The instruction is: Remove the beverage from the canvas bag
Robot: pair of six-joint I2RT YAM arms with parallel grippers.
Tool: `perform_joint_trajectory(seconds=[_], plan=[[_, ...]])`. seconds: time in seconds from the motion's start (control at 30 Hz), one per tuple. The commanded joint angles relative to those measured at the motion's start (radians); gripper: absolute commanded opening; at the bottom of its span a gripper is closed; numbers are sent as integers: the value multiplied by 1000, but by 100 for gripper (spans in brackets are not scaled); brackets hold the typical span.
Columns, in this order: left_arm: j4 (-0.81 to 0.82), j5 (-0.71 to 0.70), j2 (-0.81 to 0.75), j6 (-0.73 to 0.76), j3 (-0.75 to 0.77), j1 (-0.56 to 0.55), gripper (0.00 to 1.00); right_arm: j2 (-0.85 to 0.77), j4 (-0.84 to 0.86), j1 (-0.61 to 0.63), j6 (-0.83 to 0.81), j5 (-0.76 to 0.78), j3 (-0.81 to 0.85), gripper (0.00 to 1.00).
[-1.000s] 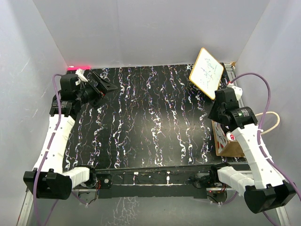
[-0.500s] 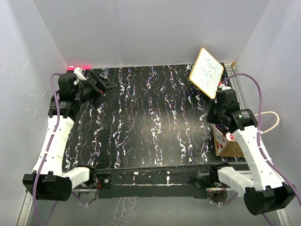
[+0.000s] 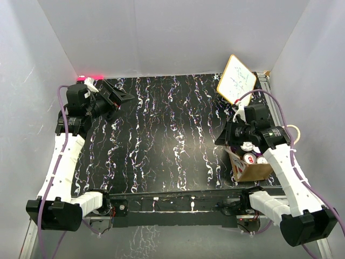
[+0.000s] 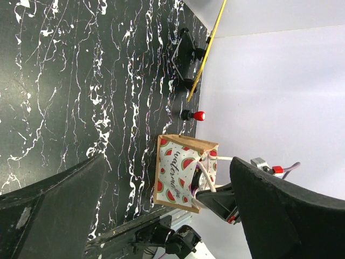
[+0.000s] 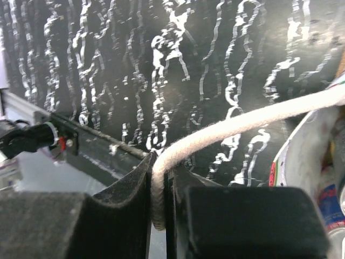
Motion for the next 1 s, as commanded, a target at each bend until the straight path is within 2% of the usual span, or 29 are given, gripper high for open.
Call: perform_joint_trajectory(seconds=[0.0,0.13,0.37,0.57,0.67,0.77,0.87,0.97], plan=[[13,20,-2,-17,11,-3,97,-4,208,75,133,-230,-9,8],[2,20,-1,-20,14,-3,97,56,323,193,218,-184,-8,8],[-39,-3,-21,-2,39,-3,97,286,488,517,302,-35,124,8],[-234,-115,2,156,185,-3,97,541,606,701,326,-5,307,8],[-291,-150,-12,182,204,-4,97,656,564,728,292,-5,448,8],[-301,-158,-49,162,172,-3,97,708,541,728,278,25,508,10],[-295,-151,-82,137,126,-3,97,734,504,727,257,51,544,16],[-301,-143,-81,136,113,-3,97,747,441,727,226,69,559,30]])
